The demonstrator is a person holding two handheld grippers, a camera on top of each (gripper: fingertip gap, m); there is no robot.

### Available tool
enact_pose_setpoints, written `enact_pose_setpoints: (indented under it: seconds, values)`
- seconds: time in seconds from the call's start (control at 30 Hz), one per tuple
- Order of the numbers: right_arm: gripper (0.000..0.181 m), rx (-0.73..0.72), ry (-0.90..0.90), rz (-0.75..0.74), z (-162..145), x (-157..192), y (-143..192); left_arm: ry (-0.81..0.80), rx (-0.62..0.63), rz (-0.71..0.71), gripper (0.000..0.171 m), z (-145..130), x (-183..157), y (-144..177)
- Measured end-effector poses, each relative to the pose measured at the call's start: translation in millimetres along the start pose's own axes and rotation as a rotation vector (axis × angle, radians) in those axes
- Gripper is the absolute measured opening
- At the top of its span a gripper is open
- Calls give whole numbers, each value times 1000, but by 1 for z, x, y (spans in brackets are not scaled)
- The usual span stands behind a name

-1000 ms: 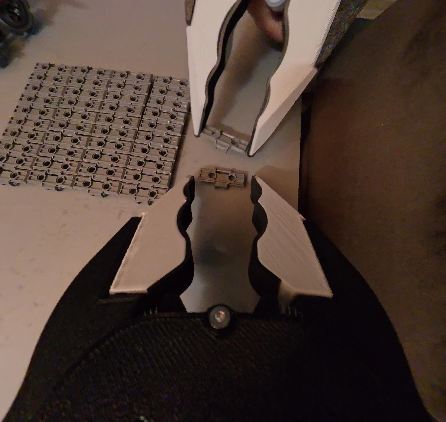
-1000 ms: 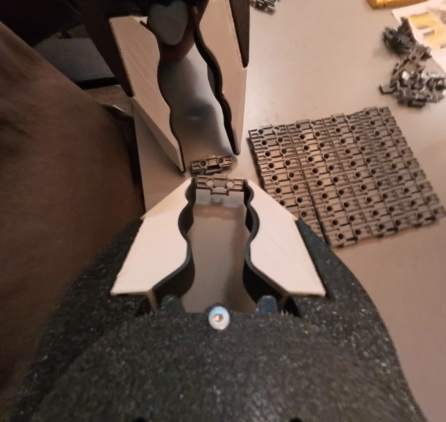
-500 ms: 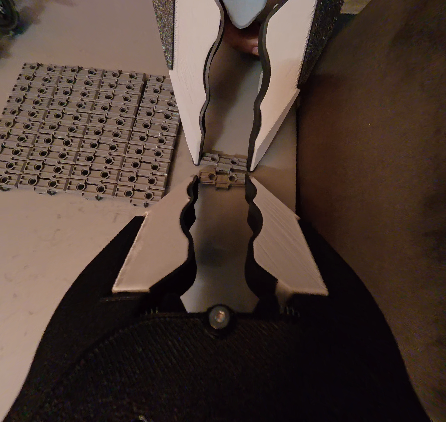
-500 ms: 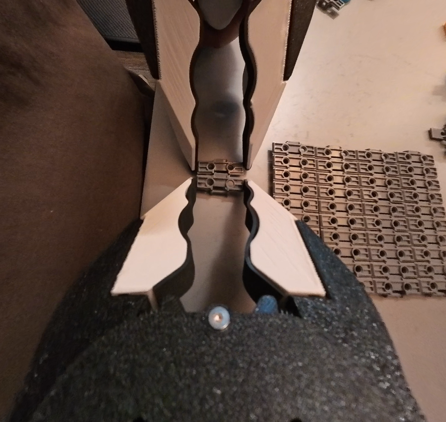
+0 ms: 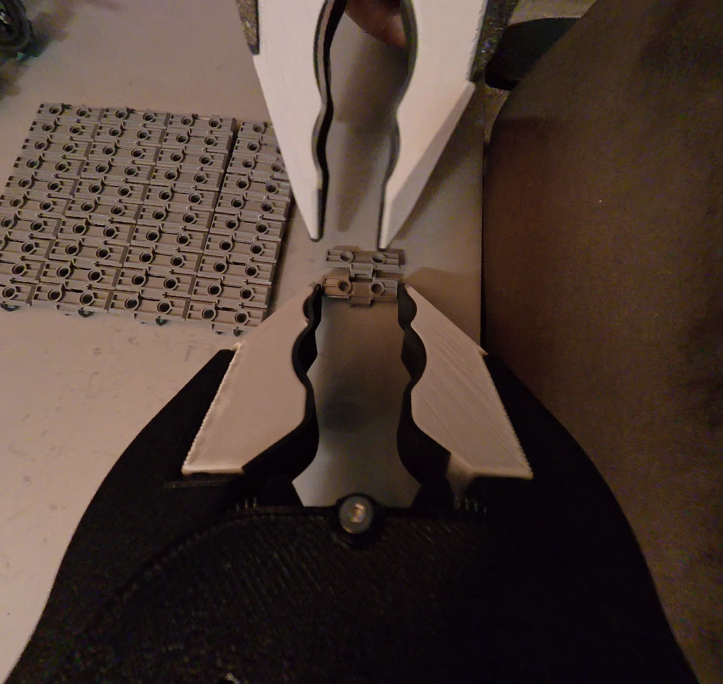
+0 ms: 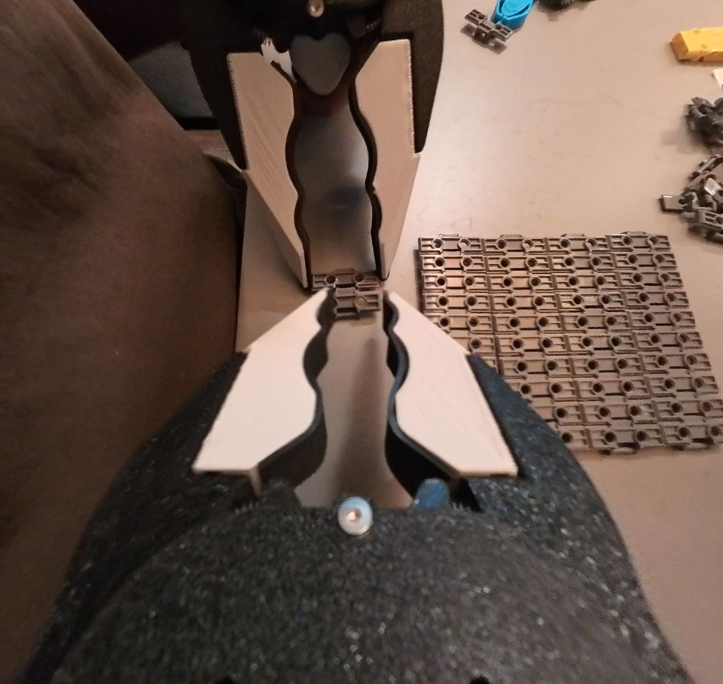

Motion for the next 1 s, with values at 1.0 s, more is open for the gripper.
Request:
enact_pose_setpoints:
  seconds: [1.0]
  values:
    - [0, 275, -187, 153, 0, 2, -15, -30, -3, 5, 37, 2, -1, -2]
Point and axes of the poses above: each gripper's, where its closed fingertips meet, y back along the fingers, z out of its top, x = y × z across the jaws, the point moved 4 cm from there along y, back along the fingers, and after that the axes turned 3 degrees about -z, right-handed, at the moved point
